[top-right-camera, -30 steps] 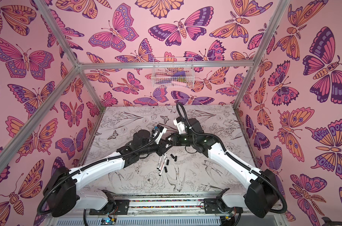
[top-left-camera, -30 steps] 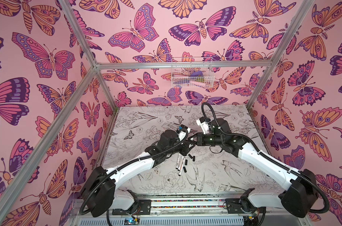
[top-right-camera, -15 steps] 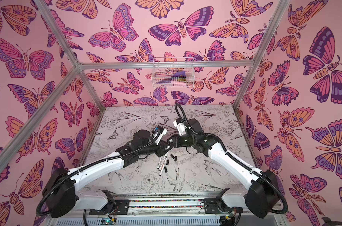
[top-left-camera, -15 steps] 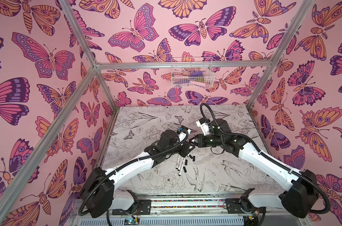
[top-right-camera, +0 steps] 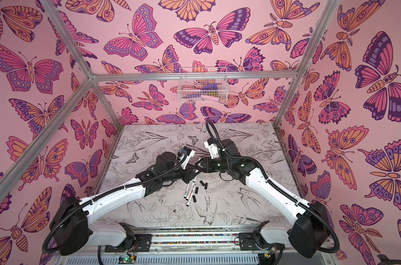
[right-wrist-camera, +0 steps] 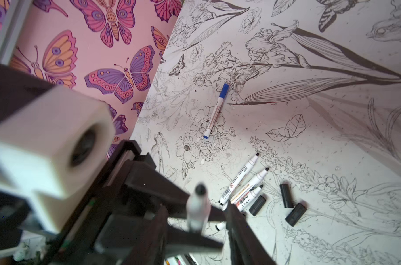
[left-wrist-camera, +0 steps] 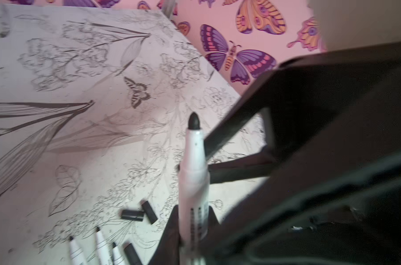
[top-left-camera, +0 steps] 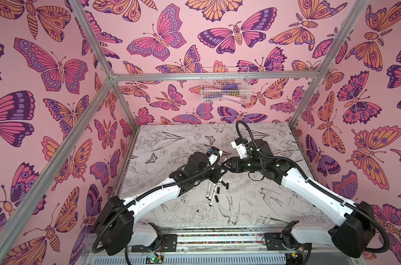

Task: Insert the pens into the pen caps
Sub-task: 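Move the right gripper down to the black caps and grasp one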

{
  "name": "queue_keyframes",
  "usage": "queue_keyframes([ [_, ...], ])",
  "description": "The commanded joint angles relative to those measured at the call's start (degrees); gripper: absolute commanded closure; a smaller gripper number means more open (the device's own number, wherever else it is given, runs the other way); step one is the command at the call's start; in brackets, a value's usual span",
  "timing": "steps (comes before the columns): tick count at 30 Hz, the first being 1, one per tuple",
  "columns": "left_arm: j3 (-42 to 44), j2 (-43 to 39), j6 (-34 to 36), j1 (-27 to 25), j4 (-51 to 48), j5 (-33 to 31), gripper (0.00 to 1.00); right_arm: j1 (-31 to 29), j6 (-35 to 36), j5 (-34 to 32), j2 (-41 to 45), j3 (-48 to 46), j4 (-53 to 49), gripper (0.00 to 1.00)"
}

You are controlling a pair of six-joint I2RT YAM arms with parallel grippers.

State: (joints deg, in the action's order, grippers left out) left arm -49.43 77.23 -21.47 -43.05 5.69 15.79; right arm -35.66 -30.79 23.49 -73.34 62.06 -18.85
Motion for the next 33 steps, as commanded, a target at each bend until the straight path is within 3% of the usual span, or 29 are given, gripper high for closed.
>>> queue_keyframes([
  [1, 4.6, -2.3, -4.5, 0.6, 0.1, -13.3, 1.0, 0.1, 0.6, -4.5, 3.4, -0.8, -0.4, 0.43],
  [6, 9.6, -7.4, -11.0, 1.3, -2.7, -24.2, 1.0, 0.4, 2.4, -10.2, 0.9, -2.4, -6.6, 0.45],
  [10, 11.7, -10.4, -12.7, 1.6, -3.7, -27.9, 1.0, -1.0, 3.4, -12.2, -4.8, -3.8, -10.4, 0.48],
  [21, 11.5, -12.4, -12.5, 1.6, -3.8, -27.8, 1.0, -3.6, 1.4, -16.3, -19.6, -2.5, -9.4, 0.58],
  [33, 11.6, -11.9, -13.6, 1.6, -4.1, -27.2, 1.0, -6.9, 10.4, -19.9, -29.7, 7.9, -15.6, 0.62],
])
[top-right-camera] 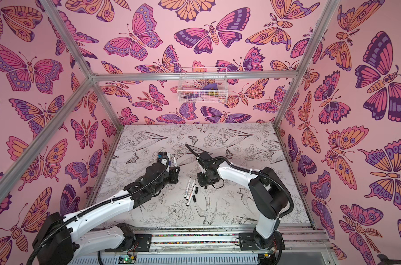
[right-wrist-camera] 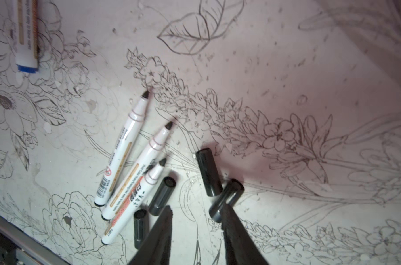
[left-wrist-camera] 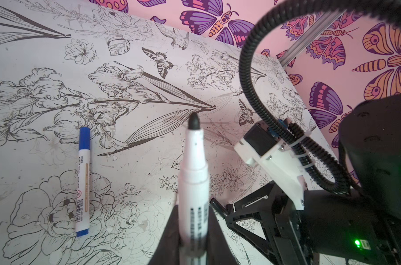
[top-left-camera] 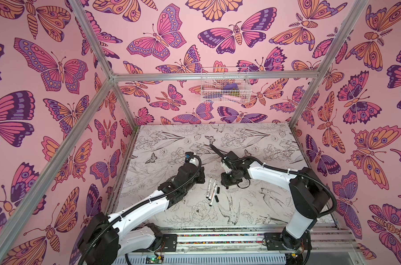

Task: Insert the pens into the pen caps
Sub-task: 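Move the right gripper down to the black caps and grasp one, then lift the black cap with the right gripper above the held marker tip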

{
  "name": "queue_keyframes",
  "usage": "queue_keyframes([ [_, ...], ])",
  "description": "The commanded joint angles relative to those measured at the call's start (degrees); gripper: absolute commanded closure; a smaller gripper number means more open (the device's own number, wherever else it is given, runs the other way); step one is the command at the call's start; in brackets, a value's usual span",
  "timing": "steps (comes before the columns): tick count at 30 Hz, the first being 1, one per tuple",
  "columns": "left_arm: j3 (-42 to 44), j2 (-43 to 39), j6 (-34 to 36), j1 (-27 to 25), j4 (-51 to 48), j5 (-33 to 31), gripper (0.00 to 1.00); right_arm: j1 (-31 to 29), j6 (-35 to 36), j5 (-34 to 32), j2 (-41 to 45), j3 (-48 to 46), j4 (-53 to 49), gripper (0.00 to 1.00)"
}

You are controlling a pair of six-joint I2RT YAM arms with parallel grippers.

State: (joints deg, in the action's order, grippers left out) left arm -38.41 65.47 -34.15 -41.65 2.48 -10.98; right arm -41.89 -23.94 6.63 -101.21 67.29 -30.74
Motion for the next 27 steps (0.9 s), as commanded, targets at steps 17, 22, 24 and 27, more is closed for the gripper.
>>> queue_keyframes([
  [17, 0.7, -0.5, -1.9, 0.3, -1.2, -0.5, 1.0, -2.8, 10.7, -5.6, -11.2, 8.1, -5.4, 0.71],
  [22, 0.3, -0.1, -1.3, 0.3, -1.3, 0.3, 1.0, -3.4, 11.1, -7.1, -12.2, 9.4, -6.4, 0.84],
  [24, 0.1, 0.1, -0.5, 0.3, -1.3, 1.1, 1.0, -3.2, 11.0, -7.5, -10.8, 10.0, -6.4, 0.88],
  [27, -0.8, 0.8, 2.9, 0.3, -1.1, 5.0, 1.0, -1.8, 10.0, -5.7, -6.5, 10.3, -5.9, 0.92],
])
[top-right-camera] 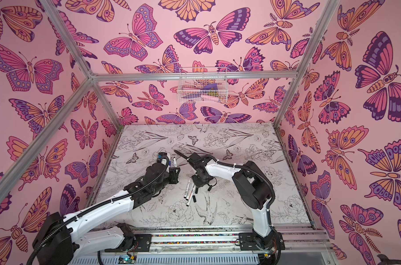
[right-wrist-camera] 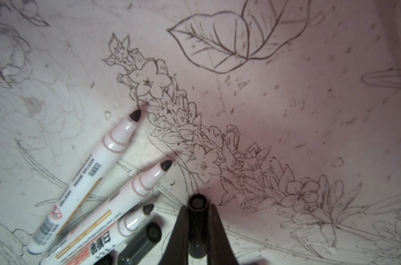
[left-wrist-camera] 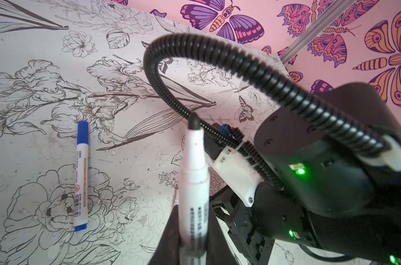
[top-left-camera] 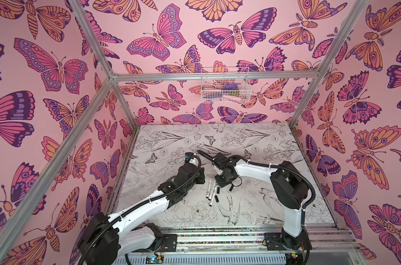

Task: Insert the pens into the pen caps
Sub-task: 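Lift the black cap with the right gripper above the held marker tip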

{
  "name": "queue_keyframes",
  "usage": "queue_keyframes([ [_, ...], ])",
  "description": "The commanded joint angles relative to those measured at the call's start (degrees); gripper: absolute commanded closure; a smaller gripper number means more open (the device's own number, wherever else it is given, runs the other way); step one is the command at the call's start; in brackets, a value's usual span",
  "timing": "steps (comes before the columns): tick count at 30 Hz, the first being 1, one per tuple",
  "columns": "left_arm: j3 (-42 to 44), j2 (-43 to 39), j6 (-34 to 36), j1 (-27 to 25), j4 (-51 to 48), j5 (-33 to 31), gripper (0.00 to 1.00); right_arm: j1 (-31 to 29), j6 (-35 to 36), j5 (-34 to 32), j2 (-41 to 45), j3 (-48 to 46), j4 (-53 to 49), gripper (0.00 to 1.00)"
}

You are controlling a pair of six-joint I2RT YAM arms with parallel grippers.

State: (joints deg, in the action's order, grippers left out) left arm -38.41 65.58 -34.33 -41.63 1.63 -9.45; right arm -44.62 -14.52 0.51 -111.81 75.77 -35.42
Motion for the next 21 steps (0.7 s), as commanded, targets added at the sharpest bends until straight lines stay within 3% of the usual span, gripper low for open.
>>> queue_keyframes([
  [1, -1.3, 1.0, 5.1, 0.3, -0.4, 5.8, 1.0, 1.8, -0.4, 1.7, 6.2, 1.6, -0.7, 0.92],
  [6, -2.4, 3.0, 11.9, -0.2, -0.3, 15.9, 1.0, 8.0, -7.3, 13.3, 18.4, -2.8, 5.7, 0.93],
  [9, -2.6, 3.5, 14.5, -1.8, 0.2, 18.8, 1.0, 10.9, -11.3, 17.9, 26.3, -6.1, 10.7, 0.93],
  [14, -2.3, 3.2, 18.7, -4.9, 3.5, 21.2, 1.0, 12.5, -16.1, 21.2, 35.0, -11.9, 22.2, 0.94],
  [21, 2.0, 0.9, 19.0, -6.5, 16.4, 19.5, 1.0, 12.5, -15.2, 30.0, 38.1, -12.2, 27.2, 0.95],
])
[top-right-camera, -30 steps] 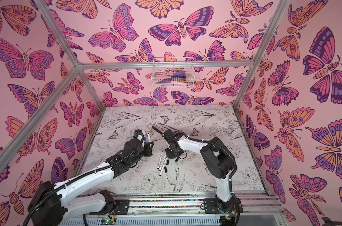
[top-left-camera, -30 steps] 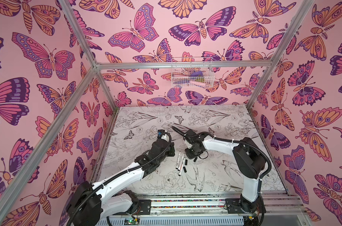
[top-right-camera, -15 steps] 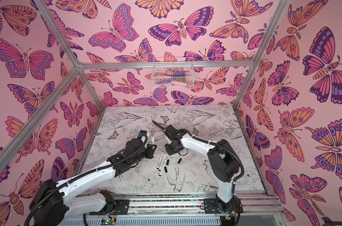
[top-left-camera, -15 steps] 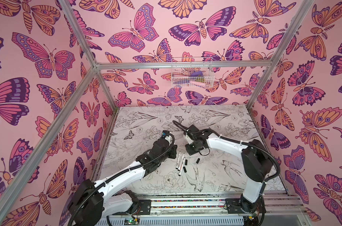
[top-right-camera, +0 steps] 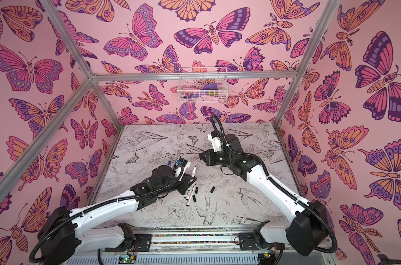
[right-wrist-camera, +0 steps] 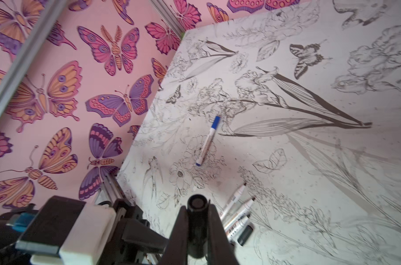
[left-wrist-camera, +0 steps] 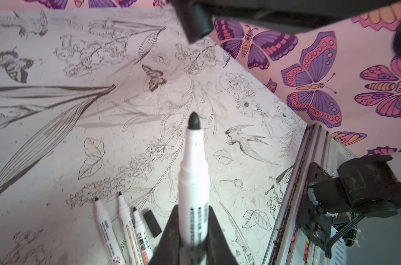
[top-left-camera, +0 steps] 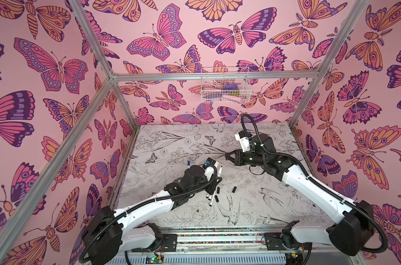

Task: Insert the pens into the pen caps
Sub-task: 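Lift the black cap with the right gripper above the held marker tip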

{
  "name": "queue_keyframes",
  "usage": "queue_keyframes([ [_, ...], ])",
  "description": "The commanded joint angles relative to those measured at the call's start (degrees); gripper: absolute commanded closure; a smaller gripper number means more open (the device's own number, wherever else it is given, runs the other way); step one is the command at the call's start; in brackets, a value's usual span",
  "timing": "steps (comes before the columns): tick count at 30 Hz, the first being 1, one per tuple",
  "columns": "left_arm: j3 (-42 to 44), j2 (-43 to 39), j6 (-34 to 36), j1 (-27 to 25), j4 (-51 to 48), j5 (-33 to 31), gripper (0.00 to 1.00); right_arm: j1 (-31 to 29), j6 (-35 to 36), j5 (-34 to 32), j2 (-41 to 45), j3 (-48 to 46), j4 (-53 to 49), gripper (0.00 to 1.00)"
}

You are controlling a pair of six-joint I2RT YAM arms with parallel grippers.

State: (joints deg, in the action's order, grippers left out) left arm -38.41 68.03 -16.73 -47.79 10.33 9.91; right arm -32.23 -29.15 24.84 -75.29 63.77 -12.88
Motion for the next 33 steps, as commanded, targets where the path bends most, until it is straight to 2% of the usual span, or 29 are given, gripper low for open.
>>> queue_keyframes([
  [1, 2.2, -1.5, 1.2, -0.5, 8.6, -0.3, 1.0, 0.1, -0.3, 6.8, 2.0, -0.1, 4.8, 0.95],
  [8, 1.2, -0.7, 1.5, -0.9, 9.8, -1.3, 1.0, -0.3, 0.0, 10.6, 3.3, -0.5, 5.7, 0.96],
  [33, 1.6, -1.4, 0.2, -1.2, 11.3, -2.0, 1.0, -1.4, 0.9, 7.3, 1.7, 0.0, 5.8, 0.97],
])
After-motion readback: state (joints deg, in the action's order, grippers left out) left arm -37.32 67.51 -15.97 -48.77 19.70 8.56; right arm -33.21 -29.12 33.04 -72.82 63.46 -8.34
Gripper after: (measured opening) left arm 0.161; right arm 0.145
